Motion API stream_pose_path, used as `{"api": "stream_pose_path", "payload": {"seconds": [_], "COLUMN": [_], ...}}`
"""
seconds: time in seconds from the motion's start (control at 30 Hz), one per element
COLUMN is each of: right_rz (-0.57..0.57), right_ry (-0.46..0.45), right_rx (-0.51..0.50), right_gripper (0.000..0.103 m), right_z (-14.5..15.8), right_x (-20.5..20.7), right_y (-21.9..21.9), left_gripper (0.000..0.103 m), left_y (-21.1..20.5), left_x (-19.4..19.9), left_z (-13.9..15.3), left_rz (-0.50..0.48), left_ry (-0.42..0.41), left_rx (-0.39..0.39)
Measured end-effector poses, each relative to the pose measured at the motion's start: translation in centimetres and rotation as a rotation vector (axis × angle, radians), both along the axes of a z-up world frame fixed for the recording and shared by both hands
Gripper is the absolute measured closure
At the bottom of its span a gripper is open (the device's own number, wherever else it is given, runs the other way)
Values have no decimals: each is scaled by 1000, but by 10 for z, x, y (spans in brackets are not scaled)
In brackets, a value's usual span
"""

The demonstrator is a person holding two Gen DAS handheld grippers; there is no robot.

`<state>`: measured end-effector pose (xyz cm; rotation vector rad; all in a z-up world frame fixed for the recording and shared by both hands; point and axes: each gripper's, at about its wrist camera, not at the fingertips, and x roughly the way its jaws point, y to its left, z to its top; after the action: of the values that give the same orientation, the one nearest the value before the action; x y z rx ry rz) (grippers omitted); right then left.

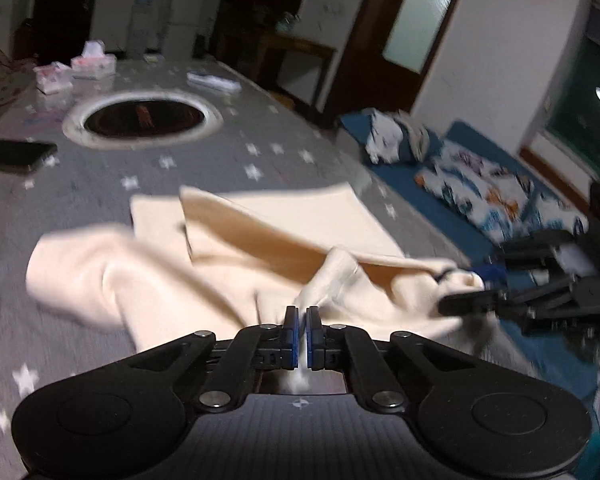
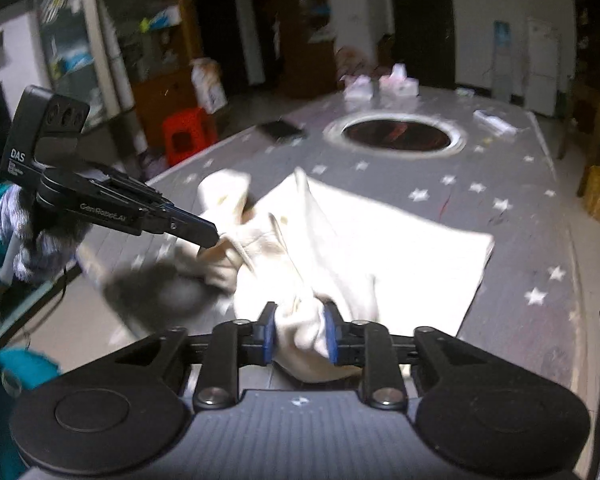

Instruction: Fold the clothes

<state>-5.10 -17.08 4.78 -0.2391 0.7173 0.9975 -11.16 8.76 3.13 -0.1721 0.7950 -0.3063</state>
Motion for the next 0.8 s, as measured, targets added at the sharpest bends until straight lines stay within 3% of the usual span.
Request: {"api": "stream_pose_path", "payload": {"seconds": [0.2, 0.37, 0.53, 0.6, 0.67, 0.73, 0.8], "right_rz": [31, 19, -102, -162, -226, -278, -311], "right_ry": [-7, -17, -9, -9, -4, 7, 30], "right_rx": [21, 46, -4, -32, -65, -86, -95], "right_gripper": [64, 58, 55, 55, 55, 55, 55], "right_z": [12, 15, 0, -9, -20, -29, -38], "right_x": [3, 28, 64, 77, 90, 102, 112], "right_y": [4, 17, 21, 18, 12, 6, -1], "left_gripper": [99, 97, 95, 85, 63, 54, 51], "left_y": [7, 23, 49, 56, 60, 61, 61], "left_x": [-5, 1, 34, 53, 72, 90, 106], "left_z": [-14, 1, 12, 10, 6, 0, -8], "left_rz": [21, 71, 202, 250, 286, 307, 315], "left_ry": [65, 6, -44, -45, -44, -34, -26], "left_rx": [6, 3, 23, 57, 98, 153, 198]}}
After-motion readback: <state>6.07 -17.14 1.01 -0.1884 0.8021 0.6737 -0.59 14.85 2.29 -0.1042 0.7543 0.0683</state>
